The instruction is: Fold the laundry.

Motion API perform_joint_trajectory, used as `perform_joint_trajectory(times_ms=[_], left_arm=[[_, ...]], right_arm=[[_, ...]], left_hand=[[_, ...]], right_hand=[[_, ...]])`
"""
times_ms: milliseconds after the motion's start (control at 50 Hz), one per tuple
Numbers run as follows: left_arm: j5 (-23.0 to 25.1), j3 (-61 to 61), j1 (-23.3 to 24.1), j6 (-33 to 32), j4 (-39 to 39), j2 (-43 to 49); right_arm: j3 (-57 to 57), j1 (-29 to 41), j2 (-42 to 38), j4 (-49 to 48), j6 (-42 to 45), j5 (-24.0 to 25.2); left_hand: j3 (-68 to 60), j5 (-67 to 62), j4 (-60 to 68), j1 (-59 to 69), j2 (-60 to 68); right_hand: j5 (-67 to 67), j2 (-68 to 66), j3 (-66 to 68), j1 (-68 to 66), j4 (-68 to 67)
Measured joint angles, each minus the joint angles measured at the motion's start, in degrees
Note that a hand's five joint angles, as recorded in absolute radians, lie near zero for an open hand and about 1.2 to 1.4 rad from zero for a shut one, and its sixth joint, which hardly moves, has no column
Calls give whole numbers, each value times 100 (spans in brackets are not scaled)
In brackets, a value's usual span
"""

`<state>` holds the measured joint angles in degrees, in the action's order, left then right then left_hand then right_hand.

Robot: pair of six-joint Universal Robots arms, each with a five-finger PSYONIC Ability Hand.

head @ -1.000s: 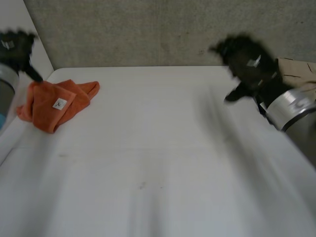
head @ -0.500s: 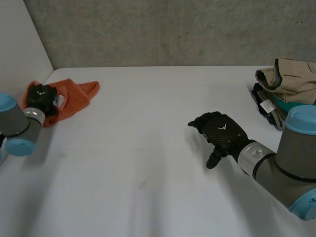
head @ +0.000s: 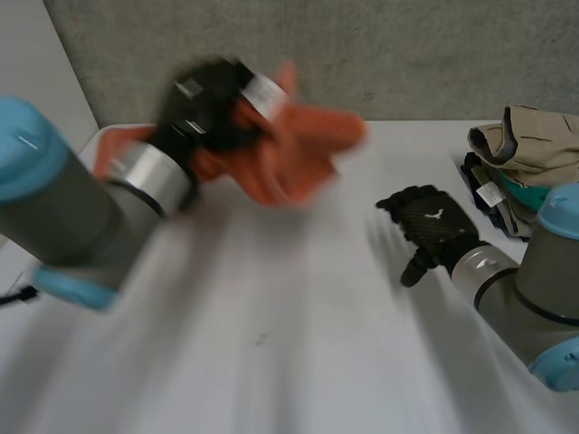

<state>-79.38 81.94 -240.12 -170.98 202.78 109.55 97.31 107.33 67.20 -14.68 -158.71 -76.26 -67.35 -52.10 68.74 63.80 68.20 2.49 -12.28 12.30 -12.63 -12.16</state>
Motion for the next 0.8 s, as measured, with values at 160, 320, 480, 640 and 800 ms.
perform_joint_trajectory(times_ms=[160,320,480,640,800], left_arm=[[-15,31,1249,-6,-140,1315],[-65,330,1061,-85,-216,743],[-82,1024,-224,-500,-203,-435],[0,1312,-1554,-1876,-213,-308],[391,1230,-2539,-3046,-258,454]], right_arm=[[-97,-360,8,-115,-31,-569],[-227,-522,9,-98,-26,-741],[-455,-434,125,565,-64,-793],[-1216,-26,221,2487,-853,-762],[-1757,486,-307,3102,-1419,-729]], left_hand=[[4672,4243,-4879,-4493,-4794],[4913,4524,-5101,-4493,-5041],[4913,4539,-5126,-4494,-5058],[4913,4539,-5126,-4494,-5058],[4913,4539,-5126,-4494,-5058]], right_hand=[[0,0,0,0,0],[0,0,0,0,0],[0,0,0,0,0],[0,0,0,0,0],[0,0,0,0,0]])
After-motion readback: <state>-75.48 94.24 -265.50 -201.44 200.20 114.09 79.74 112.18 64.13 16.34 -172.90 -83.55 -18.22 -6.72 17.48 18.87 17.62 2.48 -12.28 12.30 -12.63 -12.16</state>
